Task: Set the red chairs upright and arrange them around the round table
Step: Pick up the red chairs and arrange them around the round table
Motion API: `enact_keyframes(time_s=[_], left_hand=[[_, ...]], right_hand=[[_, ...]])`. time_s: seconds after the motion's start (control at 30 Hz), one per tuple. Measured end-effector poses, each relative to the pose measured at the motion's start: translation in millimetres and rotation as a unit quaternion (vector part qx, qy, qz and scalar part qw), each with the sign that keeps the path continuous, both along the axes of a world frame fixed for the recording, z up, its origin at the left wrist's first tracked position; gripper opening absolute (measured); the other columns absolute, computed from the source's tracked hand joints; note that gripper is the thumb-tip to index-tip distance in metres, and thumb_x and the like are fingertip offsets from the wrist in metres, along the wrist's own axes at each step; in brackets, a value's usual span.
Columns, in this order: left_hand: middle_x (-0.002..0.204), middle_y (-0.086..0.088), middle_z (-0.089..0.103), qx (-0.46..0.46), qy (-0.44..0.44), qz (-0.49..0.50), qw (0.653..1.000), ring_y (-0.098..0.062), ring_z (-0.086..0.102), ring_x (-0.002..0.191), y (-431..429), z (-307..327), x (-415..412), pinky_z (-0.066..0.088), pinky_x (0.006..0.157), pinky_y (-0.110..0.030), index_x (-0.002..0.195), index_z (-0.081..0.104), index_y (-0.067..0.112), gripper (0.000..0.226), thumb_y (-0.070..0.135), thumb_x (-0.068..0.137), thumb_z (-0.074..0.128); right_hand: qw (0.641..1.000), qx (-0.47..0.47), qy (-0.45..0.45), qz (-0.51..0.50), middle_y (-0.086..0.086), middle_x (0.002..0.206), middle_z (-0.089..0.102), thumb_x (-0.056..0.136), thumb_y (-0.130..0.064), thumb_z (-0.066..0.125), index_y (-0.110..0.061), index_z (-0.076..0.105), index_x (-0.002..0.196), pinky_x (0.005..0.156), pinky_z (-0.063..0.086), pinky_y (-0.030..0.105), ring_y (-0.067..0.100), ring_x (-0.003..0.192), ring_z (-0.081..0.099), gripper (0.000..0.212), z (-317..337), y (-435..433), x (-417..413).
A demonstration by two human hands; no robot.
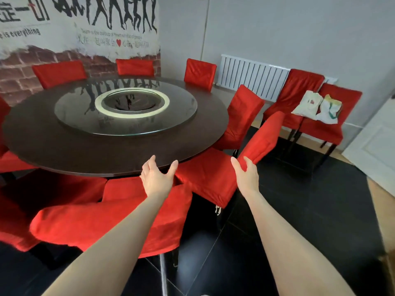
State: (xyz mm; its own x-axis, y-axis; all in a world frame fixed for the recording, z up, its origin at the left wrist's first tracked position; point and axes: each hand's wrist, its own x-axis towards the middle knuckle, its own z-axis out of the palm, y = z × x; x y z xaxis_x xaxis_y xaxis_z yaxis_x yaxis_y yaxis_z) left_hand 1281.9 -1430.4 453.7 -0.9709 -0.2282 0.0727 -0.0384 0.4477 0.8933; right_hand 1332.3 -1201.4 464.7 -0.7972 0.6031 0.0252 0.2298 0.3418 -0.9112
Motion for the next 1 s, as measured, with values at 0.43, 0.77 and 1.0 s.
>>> enact_keyframes(time_s=[0.43, 0.77, 1.0], left_hand=[[0.149, -0.012, 0.038, 0.073, -0.017, -0.075, 0.994, -0.029, 0.034, 0.137, 256.5, 21.7, -130.0, 0.027, 0.115, -0.042, 0.148, 0.034, 0.012, 0.078, 0.052, 0.088, 0.063], [0.149, -0.011, 0.039, 0.069, -0.05, -0.069, 0.994, -0.028, 0.037, 0.137, 392.9, -1.7, -183.0, 0.029, 0.114, -0.044, 0.147, 0.036, 0.012, 0.076, 0.051, 0.088, 0.064], [0.149, -0.011, 0.039, 0.086, -0.072, 0.031, 0.993, -0.029, 0.037, 0.136, 475.4, -26.8, -203.8, 0.028, 0.114, -0.041, 0.146, 0.038, 0.012, 0.075, 0.052, 0.088, 0.064]], right_hand=[[0.996, 0.067, 0.008, -0.053, 0.004, 0.153, 0.037, 0.093, -0.06, 0.051, -0.019, 0.039, 0.148, 0.115, 0.03, 0.046, 0.027, 0.14, 0.035, 0.07, 50.6, 239.8, -125.2], [0.998, 0.044, -0.011, -0.031, 0.004, 0.153, 0.038, 0.092, -0.061, 0.052, -0.019, 0.038, 0.149, 0.115, 0.03, 0.049, 0.028, 0.14, 0.034, 0.072, 25.5, 375.4, -214.3], [0.997, 0.054, -0.034, 0.054, 0.002, 0.155, 0.033, 0.092, -0.06, 0.052, -0.02, 0.037, 0.15, 0.114, 0.027, 0.047, 0.03, 0.141, 0.029, 0.072, 1.4, 462.2, -284.6]])
